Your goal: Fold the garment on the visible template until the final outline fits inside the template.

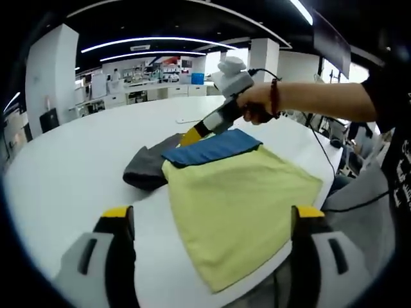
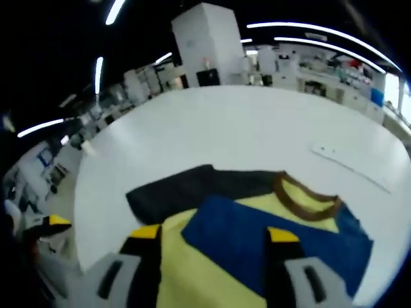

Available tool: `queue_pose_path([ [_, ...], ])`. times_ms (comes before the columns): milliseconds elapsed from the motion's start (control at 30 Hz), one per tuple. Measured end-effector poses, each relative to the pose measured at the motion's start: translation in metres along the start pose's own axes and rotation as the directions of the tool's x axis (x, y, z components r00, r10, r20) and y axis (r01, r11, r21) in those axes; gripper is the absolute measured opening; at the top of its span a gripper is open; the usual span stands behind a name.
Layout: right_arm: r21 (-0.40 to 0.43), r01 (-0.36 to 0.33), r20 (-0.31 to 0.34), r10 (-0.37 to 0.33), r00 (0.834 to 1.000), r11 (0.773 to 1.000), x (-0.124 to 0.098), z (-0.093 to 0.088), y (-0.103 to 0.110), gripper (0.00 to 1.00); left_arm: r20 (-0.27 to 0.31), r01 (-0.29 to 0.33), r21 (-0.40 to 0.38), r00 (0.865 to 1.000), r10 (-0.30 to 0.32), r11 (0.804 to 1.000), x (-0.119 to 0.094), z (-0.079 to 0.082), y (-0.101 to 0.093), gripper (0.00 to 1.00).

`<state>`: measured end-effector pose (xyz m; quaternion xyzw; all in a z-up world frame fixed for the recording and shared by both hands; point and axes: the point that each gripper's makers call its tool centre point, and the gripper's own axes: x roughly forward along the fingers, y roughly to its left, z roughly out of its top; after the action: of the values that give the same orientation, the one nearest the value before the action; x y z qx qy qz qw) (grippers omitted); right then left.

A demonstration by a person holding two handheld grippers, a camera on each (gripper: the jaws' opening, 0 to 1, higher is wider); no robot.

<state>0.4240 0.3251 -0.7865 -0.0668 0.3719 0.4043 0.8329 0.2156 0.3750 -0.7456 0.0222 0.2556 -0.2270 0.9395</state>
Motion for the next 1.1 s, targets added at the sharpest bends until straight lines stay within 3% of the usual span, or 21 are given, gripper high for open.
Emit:
queue_pose_path([
  [167, -0.029, 0.039, -0.003, -0.039, 0.999, 0.999, -0.016, -0.013, -0.017, 0.76, -0.001, 0.003, 0.004, 1.0, -0.003, 1.0, 0.002, 0.001, -0.002, 0.99],
  [467, -0.016, 0.089, 0.012, -0.089, 0.996, 0.996, -0.037, -0.026, -0.054, 0.82, -0.012, 0.003, 0.013, 1.0, -0.003, 1.0, 0.004, 0.004, -0.004, 0.99],
  [1100, 0.056, 0.174, 0.003, -0.175, 0.985, 0.983, -0.102, -0.069, -0.114, 0.71, -0.013, -0.019, 0.012, 1.0, 0.019, 1.0, -0.002, 0.005, 0.0, 0.99],
])
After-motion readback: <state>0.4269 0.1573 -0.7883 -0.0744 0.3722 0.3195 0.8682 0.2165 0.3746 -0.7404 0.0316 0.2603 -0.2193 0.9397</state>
